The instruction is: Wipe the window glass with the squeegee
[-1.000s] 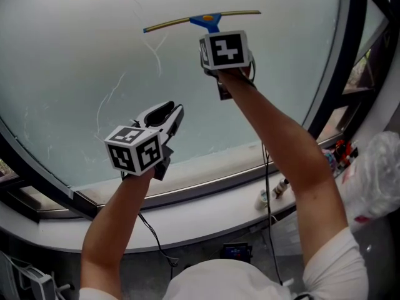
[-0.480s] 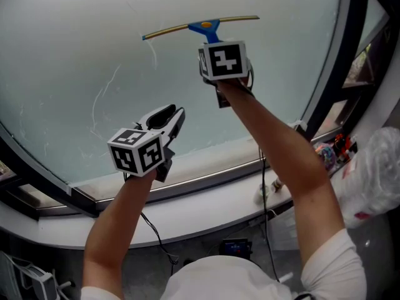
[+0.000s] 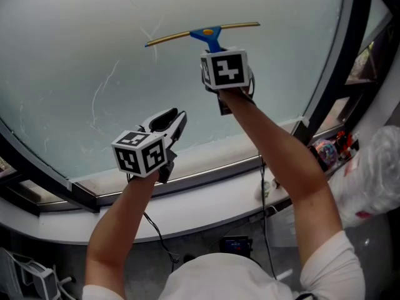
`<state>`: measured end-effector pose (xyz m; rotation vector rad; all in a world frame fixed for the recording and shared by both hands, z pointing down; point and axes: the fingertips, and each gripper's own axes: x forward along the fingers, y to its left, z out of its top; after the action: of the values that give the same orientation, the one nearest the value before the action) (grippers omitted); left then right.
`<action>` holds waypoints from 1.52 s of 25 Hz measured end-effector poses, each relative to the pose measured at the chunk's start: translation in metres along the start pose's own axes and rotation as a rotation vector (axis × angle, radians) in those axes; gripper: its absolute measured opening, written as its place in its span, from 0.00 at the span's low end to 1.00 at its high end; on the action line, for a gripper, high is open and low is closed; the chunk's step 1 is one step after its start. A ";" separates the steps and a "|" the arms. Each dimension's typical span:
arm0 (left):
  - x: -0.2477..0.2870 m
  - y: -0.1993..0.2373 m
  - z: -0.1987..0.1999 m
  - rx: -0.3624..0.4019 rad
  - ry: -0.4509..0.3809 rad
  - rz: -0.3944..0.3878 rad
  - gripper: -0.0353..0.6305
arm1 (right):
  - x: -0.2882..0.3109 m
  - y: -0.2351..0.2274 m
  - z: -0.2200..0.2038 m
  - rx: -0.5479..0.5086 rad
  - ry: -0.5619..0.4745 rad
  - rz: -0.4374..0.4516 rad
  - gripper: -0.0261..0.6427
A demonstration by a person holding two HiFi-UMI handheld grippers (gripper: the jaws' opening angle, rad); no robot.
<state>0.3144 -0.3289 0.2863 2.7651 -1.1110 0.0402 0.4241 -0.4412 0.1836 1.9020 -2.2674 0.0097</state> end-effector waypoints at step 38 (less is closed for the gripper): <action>0.005 0.010 -0.092 -0.124 0.110 0.021 0.24 | 0.018 0.022 -0.139 0.041 0.157 0.016 0.24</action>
<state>0.3140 -0.3250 0.3790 2.6082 -1.0769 0.1208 0.4188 -0.4375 0.3253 1.8332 -2.1942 0.2019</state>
